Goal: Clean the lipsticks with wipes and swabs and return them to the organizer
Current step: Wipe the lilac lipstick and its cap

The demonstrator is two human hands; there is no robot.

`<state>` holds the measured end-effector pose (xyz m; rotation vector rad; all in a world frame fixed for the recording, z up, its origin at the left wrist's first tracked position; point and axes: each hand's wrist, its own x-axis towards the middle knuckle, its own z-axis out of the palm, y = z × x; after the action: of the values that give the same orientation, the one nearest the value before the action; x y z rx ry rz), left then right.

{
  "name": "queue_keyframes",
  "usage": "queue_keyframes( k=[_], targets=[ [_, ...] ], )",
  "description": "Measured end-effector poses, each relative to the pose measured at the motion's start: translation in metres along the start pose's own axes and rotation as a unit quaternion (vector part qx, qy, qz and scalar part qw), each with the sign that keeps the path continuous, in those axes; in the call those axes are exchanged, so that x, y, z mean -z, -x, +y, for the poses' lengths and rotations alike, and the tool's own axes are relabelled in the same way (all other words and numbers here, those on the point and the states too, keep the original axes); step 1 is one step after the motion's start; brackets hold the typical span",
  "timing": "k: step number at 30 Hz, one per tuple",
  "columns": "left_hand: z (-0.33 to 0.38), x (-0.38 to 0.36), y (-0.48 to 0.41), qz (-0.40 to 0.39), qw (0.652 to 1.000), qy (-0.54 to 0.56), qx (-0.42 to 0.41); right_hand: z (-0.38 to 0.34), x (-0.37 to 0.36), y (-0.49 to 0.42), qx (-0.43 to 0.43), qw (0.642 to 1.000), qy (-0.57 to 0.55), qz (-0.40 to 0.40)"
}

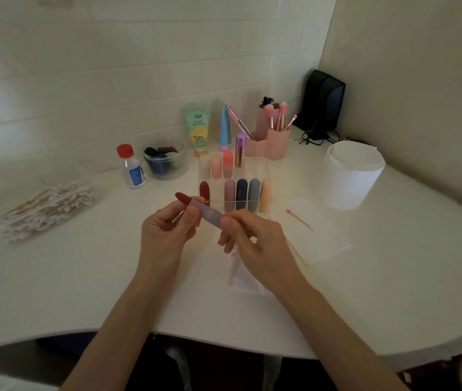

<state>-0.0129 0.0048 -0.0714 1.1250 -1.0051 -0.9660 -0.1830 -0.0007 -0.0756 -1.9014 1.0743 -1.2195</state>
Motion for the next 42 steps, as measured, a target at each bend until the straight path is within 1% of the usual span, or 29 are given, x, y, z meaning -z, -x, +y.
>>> queue_keyframes(
  k=[6,10,13,16,18,20,22,23,26,28,29,30,32,33,35,37,39,42],
  targets=[
    [0.000,0.000,-0.001,-0.001,1.000,0.005,-0.004,-0.006,0.000,-0.001,-0.004,0.999,0.004,0.047],
    [-0.002,0.002,-0.002,-0.010,1.000,0.009,-0.008,-0.004,0.002,0.000,0.009,0.999,-0.037,0.025],
    [-0.003,0.002,-0.002,-0.017,1.000,0.002,-0.015,-0.002,0.002,0.000,0.010,0.999,-0.034,0.013],
    [-0.004,0.003,-0.003,-0.024,1.000,0.003,-0.019,-0.002,0.001,-0.001,0.014,0.999,-0.034,0.022],
    [-0.002,0.002,-0.002,-0.055,0.998,-0.015,-0.031,-0.003,0.002,-0.002,0.009,0.998,-0.060,0.032],
    [0.001,0.000,0.000,-0.102,0.992,-0.061,-0.045,-0.004,0.003,-0.003,-0.003,0.995,-0.090,0.042],
    [0.002,-0.002,0.003,-0.147,0.981,-0.107,-0.062,-0.004,0.004,-0.004,-0.015,0.993,-0.108,0.037],
    [0.002,-0.002,0.004,-0.162,0.978,-0.112,-0.073,-0.004,0.004,-0.005,-0.021,0.992,-0.121,0.028],
    [0.007,-0.003,0.007,-0.155,0.979,-0.108,-0.078,-0.004,0.005,-0.004,-0.033,0.989,-0.146,-0.004],
    [0.010,-0.005,0.009,-0.124,0.983,-0.113,-0.074,-0.003,0.008,-0.005,-0.055,0.989,-0.139,0.010],
    [0.009,-0.006,0.009,-0.099,0.987,-0.106,-0.068,-0.003,0.011,-0.007,-0.075,0.988,-0.132,0.038],
    [0.012,-0.006,0.009,-0.075,0.992,-0.089,-0.053,0.000,0.017,-0.009,-0.093,0.987,-0.102,0.078],
    [0.009,-0.004,0.007,-0.043,0.996,-0.062,-0.040,0.012,0.034,-0.012,-0.103,0.985,0.018,0.140],
    [0.008,-0.003,0.006,-0.039,0.997,-0.057,-0.038,0.017,0.044,-0.012,-0.101,0.982,0.070,0.141],
    [0.007,-0.004,0.004,-0.044,0.997,-0.053,-0.032,0.025,0.058,-0.010,-0.104,0.982,0.131,0.084],
    [0.007,-0.005,0.004,-0.058,0.997,-0.045,-0.034,0.028,0.065,-0.008,-0.122,0.980,0.159,0.017],
    [0.006,-0.004,0.003,-0.067,0.997,-0.038,-0.030,0.026,0.063,-0.006,-0.128,0.973,0.189,-0.027],
    [0.004,-0.004,0.004,-0.093,0.995,-0.041,-0.022,0.023,0.053,-0.005,-0.130,0.954,0.255,-0.084]
  ],
)
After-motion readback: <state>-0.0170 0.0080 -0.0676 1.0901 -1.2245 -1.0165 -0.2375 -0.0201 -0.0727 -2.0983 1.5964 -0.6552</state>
